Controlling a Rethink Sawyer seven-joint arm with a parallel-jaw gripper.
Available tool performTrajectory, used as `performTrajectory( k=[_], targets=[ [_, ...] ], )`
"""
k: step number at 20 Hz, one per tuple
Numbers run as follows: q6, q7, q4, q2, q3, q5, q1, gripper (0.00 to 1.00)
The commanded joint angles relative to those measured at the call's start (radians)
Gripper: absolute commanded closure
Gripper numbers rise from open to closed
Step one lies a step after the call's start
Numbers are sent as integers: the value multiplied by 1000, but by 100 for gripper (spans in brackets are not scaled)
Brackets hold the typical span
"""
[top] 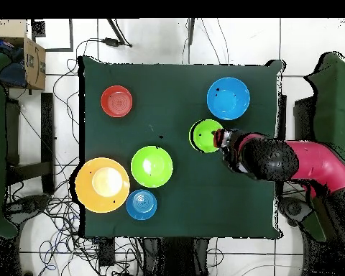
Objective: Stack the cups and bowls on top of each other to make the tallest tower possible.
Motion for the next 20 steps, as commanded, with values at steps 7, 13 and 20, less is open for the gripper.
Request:
performTrajectory(
  k=[7, 13, 20],
  targets=[
    [64, -104, 9, -56, 18, 23, 40, 0],
    [122, -104, -24, -88, 13, 62, 68, 0],
    [177, -56, -45, -148, -18, 112, 127, 0]
  ],
)
